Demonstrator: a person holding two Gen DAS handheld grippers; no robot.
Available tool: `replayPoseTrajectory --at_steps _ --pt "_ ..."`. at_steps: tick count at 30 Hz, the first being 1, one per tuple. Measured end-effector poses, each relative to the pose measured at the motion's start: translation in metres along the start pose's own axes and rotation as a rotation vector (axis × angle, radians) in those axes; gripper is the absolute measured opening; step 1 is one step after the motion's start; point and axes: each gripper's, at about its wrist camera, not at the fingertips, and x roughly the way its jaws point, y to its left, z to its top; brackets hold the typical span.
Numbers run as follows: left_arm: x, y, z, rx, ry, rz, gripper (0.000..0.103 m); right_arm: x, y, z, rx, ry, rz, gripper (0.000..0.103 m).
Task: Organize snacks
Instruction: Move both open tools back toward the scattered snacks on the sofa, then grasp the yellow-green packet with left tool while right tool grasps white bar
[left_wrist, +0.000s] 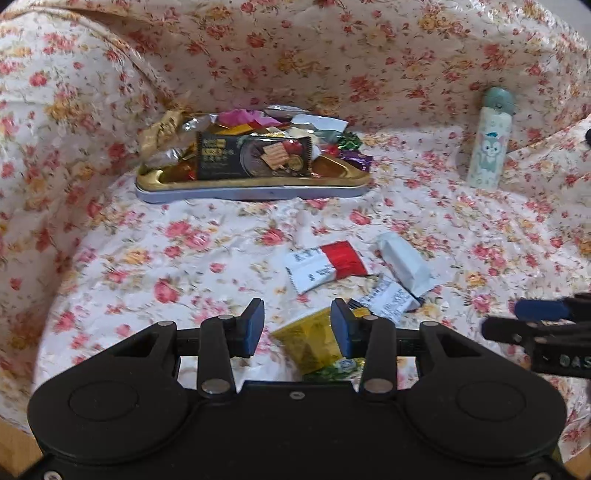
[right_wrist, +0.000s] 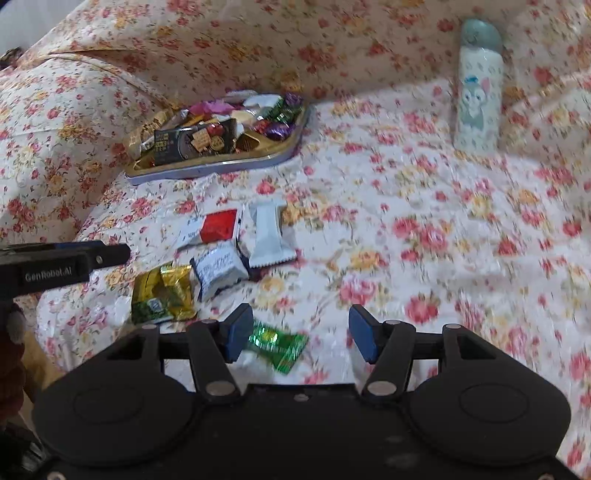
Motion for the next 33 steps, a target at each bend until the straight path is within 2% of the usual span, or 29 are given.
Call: replayPoseTrajectory --at_steps 2,6,9,14,21,27,33 --pt "0.001 0.001 -0.008 -0.008 -0.004 -0.027 0.050 0.004 0.003 0.000 -0.042 -0.034 0.018 0.061" --pt "-0.001 -0.001 -0.023 0.051 -0.009 -0.056 0.050 0.010 0.014 -0.004 -0.162 -0.082 0.061 0.061" --pt "-0.002 -0.008 -0.030 0.112 -0.017 -0.068 0.062 0.017 0.027 -0.010 -0.282 -0.116 0.085 0.061" --pt "0.009 -0.015 -0.034 0.167 -0.015 -0.067 0.063 0.035 0.040 -0.014 -0.384 -0.126 0.124 0.062" --pt "0.028 -0.007 -0.029 0.134 0.002 -0.054 0.064 0.055 0.034 -0.014 -0.383 -0.129 0.109 0.062" --pt "0.038 0.004 -0.025 0.143 -0.015 -0.040 0.064 0.065 0.023 -0.007 -0.338 -0.137 0.085 0.062" --pt "0.052 0.023 -0.018 0.103 -0.033 -0.016 0.064 0.074 0.014 -0.005 -0.286 -0.144 0.073 0.063"
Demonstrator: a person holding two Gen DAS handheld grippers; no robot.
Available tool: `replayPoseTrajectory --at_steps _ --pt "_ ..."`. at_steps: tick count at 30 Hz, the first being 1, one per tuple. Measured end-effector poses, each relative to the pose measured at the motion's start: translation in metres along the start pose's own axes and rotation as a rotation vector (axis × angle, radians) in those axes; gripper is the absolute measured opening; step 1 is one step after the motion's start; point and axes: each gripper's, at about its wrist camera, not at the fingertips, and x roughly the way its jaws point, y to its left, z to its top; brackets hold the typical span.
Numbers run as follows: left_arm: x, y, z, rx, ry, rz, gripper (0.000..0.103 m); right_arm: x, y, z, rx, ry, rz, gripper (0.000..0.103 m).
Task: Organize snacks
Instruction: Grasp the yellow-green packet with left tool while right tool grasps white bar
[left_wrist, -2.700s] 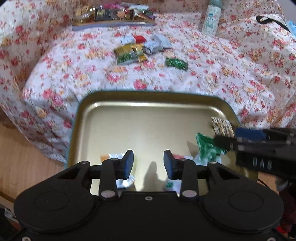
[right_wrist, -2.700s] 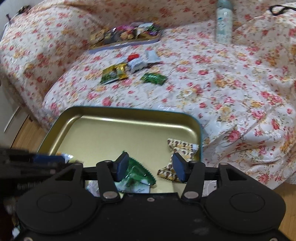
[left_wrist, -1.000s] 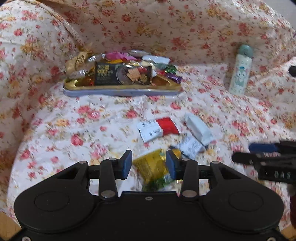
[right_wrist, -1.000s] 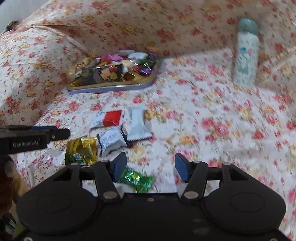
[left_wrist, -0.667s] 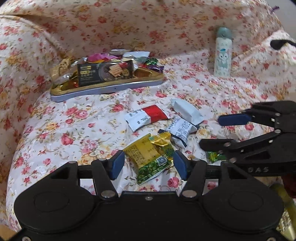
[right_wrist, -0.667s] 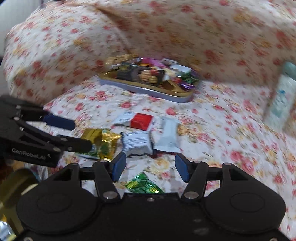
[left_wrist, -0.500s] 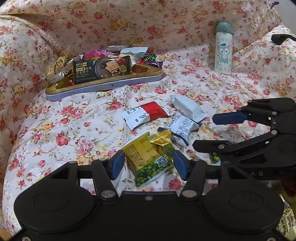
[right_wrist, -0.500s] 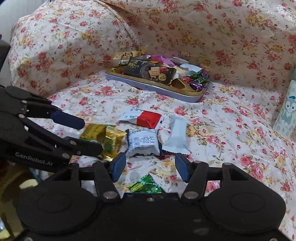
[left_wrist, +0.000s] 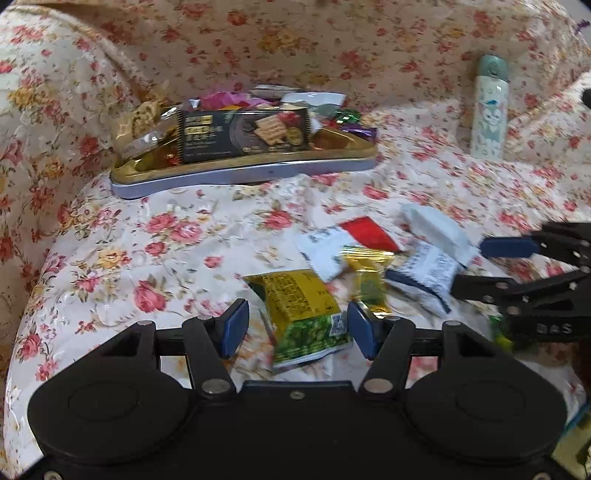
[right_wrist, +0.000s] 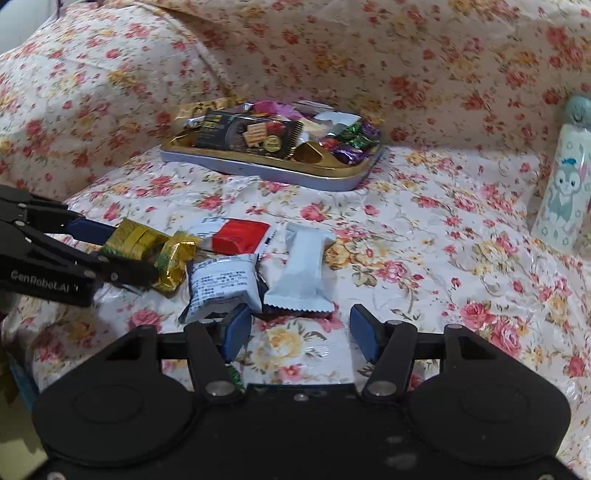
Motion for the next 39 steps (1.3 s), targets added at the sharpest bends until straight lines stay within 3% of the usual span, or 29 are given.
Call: replayPoseTrajectory --at_steps 3,11,20,29,35,39 --pt "0.005 0.005 0.003 0.003 -0.012 0.031 0.061 0.001 0.000 0.000 0.002 -0.007 -0.008 0.064" --pt "0.013 0.011 0.003 0.042 -0.047 0.027 0.065 0.003 -0.002 0.003 0.031 -0.010 -0.036 0.064" --pt "0.015 0.012 -0.001 0.052 -0.091 0.026 0.065 0.005 -0.018 0.009 0.078 -0.004 -0.131 0.064" --pt "0.015 0.015 -0.004 0.046 -0.104 0.003 0.064 -0.011 -0.017 0.021 0.063 -0.051 -0.097 0.064" --pt "0.014 0.014 -0.004 0.046 -0.108 0.007 0.064 0.011 -0.008 0.030 -0.014 -0.016 -0.097 0.063" --pt "0.013 0.014 -0.004 0.046 -0.110 0.008 0.063 0.025 -0.007 0.033 -0.010 0.018 -0.089 0.051"
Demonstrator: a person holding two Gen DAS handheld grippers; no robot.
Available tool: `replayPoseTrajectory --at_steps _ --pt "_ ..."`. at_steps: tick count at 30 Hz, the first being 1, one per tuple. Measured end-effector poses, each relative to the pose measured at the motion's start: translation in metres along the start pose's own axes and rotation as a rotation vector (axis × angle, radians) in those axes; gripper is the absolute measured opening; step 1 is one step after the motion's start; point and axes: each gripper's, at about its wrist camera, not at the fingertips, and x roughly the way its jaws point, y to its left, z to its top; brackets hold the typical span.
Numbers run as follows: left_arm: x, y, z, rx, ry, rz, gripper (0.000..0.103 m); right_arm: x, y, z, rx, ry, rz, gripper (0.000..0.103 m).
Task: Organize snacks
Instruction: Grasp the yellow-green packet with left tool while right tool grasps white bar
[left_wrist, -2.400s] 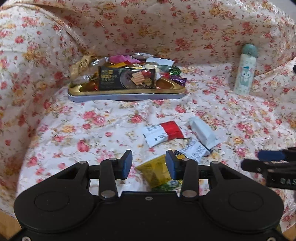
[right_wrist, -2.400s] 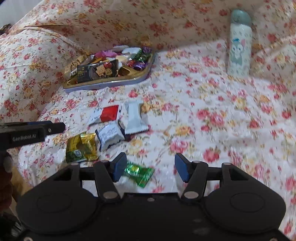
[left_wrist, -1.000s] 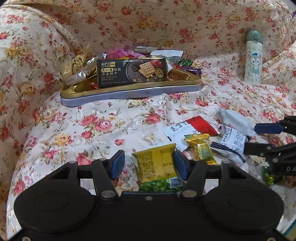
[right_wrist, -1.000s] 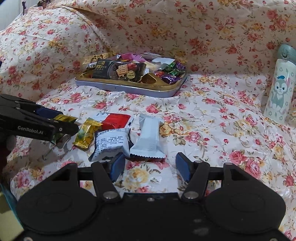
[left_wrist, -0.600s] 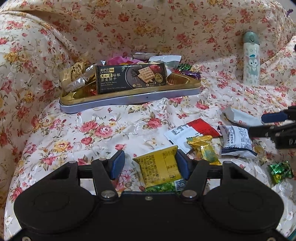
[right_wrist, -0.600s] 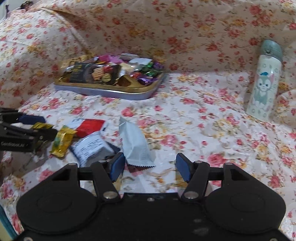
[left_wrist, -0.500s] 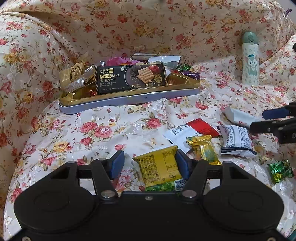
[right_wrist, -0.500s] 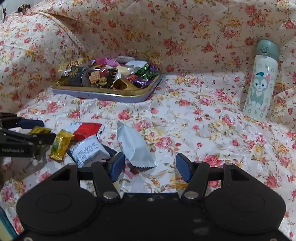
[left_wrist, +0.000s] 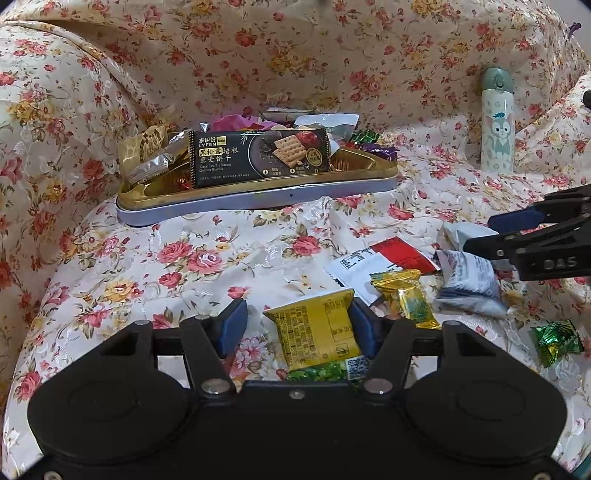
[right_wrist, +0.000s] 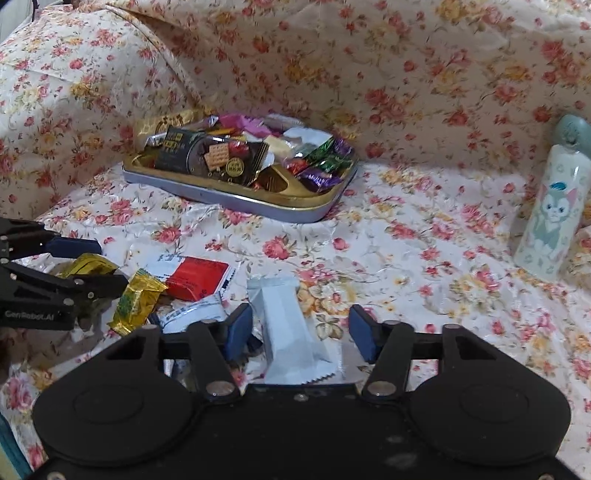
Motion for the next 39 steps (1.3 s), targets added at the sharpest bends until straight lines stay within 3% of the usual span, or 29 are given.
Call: replayPoseTrajectory --at_steps 4,6,8,15,19,39 --pt "-0.001 0.000 0.000 0.001 -0.002 -0.001 0.063 0.003 0.004 -0.003 -0.029 0.020 -0.004 0.035" --pt "-0.001 0.000 0.000 0.000 -0.002 -0.001 0.063 0.000 0.005 -0.005 -0.040 0.012 -0.028 0.032" --pt "-0.001 0.000 0.000 0.000 -0.002 -0.001 0.063 -0.002 0.005 -0.008 -0.047 0.010 -0.064 0.021" --pt "-0.001 0.000 0.000 0.000 -0.002 -0.001 0.063 -0.010 -0.027 -0.021 0.076 -0.013 -0.166 0.022" --pt "-0.001 0.000 0.000 0.003 -0.002 0.003 0.063 -0.009 -0.043 -0.026 0.145 -0.029 -0.178 0.022" --pt "-0.006 -0.005 0.005 0.028 0.005 0.020 0.061 -0.007 -0.035 -0.033 0.130 -0.070 -0.217 0.024"
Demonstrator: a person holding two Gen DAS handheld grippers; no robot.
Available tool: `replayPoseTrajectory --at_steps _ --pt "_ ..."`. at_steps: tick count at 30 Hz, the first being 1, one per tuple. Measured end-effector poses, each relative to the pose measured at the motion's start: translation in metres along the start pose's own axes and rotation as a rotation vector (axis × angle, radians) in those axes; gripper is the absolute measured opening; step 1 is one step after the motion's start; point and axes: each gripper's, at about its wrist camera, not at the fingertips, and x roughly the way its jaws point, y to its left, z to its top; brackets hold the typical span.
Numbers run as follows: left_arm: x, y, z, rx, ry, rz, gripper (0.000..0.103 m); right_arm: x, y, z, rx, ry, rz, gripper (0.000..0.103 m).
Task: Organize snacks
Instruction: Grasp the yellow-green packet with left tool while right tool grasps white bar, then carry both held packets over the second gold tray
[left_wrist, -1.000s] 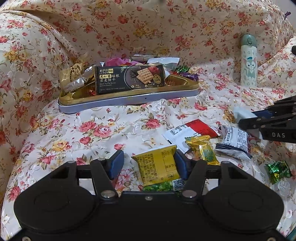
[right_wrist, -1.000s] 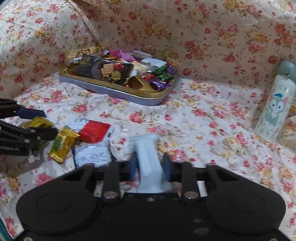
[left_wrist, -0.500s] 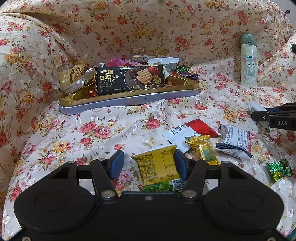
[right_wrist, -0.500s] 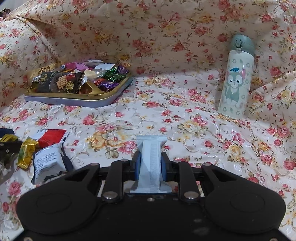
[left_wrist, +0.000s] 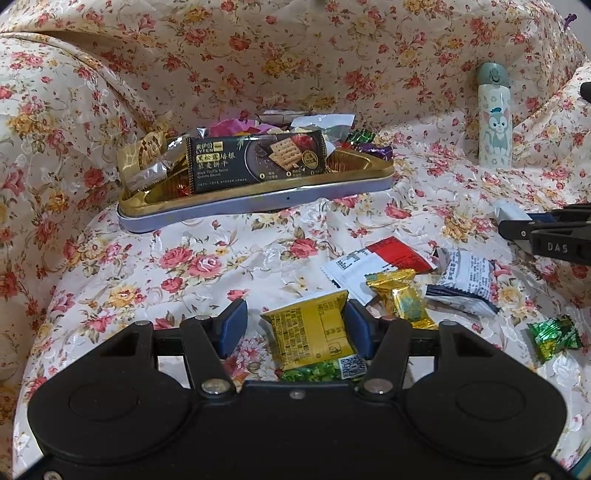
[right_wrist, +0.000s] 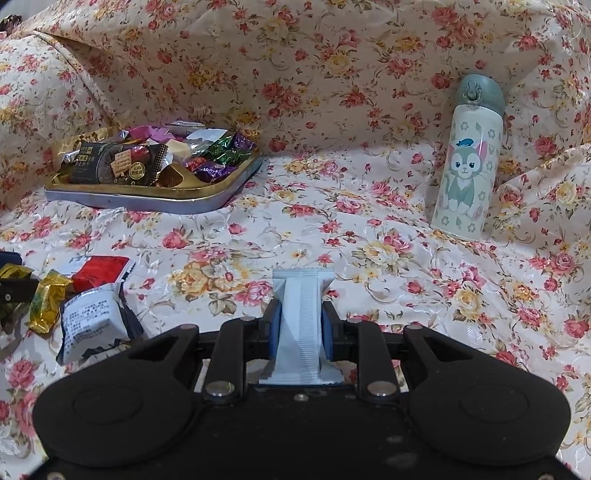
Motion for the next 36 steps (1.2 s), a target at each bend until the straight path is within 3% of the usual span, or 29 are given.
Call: replayPoseTrajectory --at_steps 5,15,18,22,30,36 --pt "-0.012 -0.001 0.006 -0.012 0.017 0.002 0.061 0.000 -0.001 0.000 0.003 0.001 0.004 0.024" --pt "-0.009 -0.001 0.006 -0.056 0.141 -0.004 0.061 0.000 -0.003 0.000 0.020 0.001 0.015 0.024" --pt "-0.005 -0.004 0.007 -0.065 0.162 -0.007 0.052 0.001 -0.004 0.000 0.026 0.002 0.018 0.024" --pt "-0.006 -0.010 0.010 -0.052 0.156 -0.007 0.044 0.000 -0.004 0.000 0.034 0.001 0.020 0.024" --pt "-0.028 -0.017 0.021 -0.098 0.146 0.012 0.043 0.000 -0.007 -0.001 0.062 0.000 0.033 0.024" --pt "-0.067 -0.030 0.025 -0.124 0.138 0.016 0.043 0.000 -0.010 -0.001 0.084 -0.001 0.047 0.024"
